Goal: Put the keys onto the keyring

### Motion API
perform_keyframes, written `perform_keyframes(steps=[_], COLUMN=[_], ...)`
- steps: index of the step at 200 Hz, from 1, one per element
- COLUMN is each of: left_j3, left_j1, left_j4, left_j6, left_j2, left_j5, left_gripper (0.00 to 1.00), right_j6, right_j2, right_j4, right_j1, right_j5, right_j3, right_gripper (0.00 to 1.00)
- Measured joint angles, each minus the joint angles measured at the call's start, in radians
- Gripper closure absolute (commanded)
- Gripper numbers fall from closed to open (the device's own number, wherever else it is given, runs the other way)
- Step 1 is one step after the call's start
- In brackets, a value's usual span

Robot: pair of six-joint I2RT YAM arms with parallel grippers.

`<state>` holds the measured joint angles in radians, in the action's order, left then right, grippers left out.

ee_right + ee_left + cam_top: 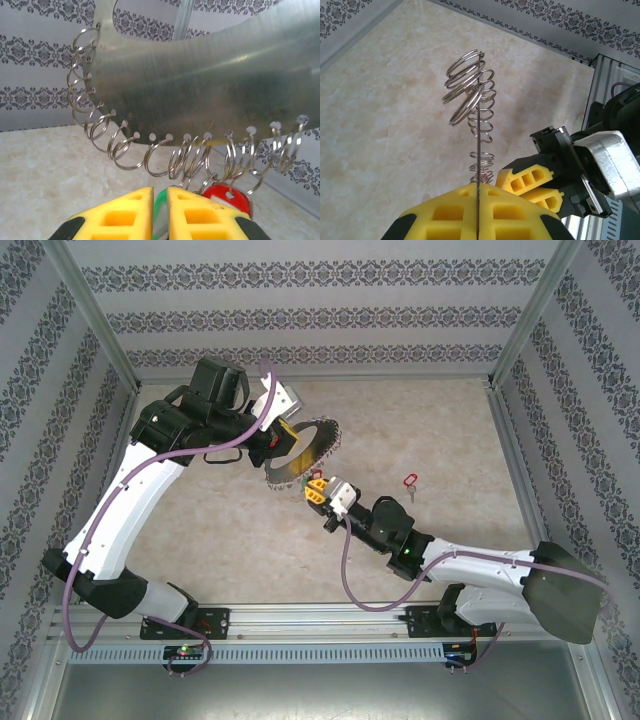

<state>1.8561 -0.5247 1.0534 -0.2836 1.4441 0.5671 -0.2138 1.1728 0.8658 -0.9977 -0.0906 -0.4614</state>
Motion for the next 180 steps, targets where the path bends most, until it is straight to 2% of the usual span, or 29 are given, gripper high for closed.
perform_keyframes(steps=[26, 42, 86, 180], left_j3=[-0.001, -0.001, -0.002, -0.002], left_j1=[-0.005, -0.010, -0.012, -0.013], left_j4=[0.000, 0.000, -0.001, -0.006], left_j6=[0.003, 0.003, 0.003, 0.008], left_j2=[0.000, 0.000, 0.000, 0.000], left_j5=[-0.003, -0.003, -0.005, -0.019], left_gripper=[1.00, 1.00, 1.00, 1.00], right_j6=[-0.003, -0.009, -0.024, -0.056], right_j2=[-0.008, -0.008, -0.007, 0.016], right_j4=[0.000, -0.001, -0.001, 0.000], right_j1=[0.000, 0.000, 0.000, -0.002], right_j5=[0.000, 0.000, 0.000, 0.001], right_j3=[0.000, 0.000, 0.000, -0.021], right_gripper=[0.85, 0.91, 0.87, 0.88])
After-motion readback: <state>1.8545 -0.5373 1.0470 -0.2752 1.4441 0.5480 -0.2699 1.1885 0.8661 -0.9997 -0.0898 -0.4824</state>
